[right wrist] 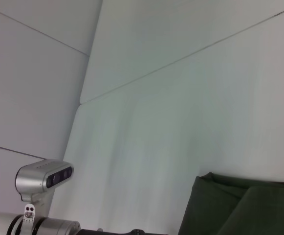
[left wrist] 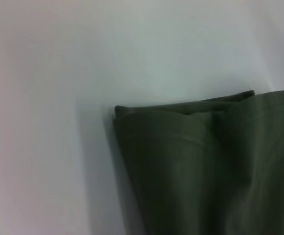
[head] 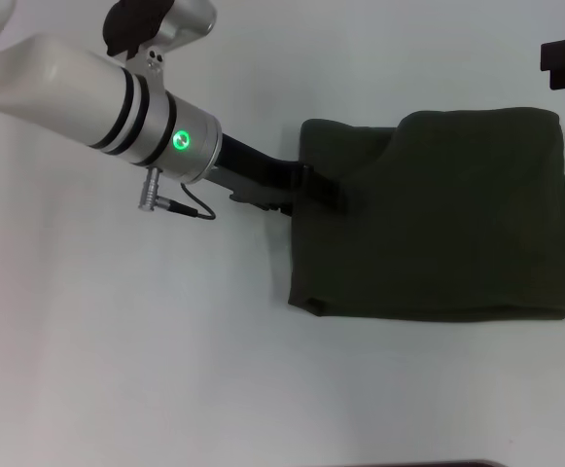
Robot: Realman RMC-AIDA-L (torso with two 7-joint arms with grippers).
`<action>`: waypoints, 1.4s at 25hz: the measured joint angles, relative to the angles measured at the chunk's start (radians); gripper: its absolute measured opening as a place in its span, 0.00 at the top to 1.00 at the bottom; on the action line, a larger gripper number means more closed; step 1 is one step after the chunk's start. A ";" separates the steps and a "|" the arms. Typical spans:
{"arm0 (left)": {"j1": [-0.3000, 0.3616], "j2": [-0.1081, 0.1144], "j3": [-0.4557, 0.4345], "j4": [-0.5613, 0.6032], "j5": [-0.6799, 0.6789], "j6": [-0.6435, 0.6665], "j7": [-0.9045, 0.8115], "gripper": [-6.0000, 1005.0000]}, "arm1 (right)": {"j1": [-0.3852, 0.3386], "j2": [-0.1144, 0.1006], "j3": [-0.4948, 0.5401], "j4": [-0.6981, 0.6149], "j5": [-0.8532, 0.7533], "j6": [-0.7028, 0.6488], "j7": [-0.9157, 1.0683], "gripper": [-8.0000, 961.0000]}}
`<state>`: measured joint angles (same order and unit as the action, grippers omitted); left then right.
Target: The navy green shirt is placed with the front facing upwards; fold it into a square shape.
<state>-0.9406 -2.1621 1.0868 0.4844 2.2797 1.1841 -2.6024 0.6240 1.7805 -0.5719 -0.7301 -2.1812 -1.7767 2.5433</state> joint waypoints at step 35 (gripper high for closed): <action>0.089 0.088 -0.020 0.052 -0.007 0.141 0.011 0.90 | -0.004 0.001 0.003 0.002 0.006 0.006 0.004 0.53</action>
<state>-0.8516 -2.0738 1.0663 0.5368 2.2729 1.3254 -2.5919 0.6197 1.7815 -0.5689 -0.7286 -2.1750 -1.7708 2.5475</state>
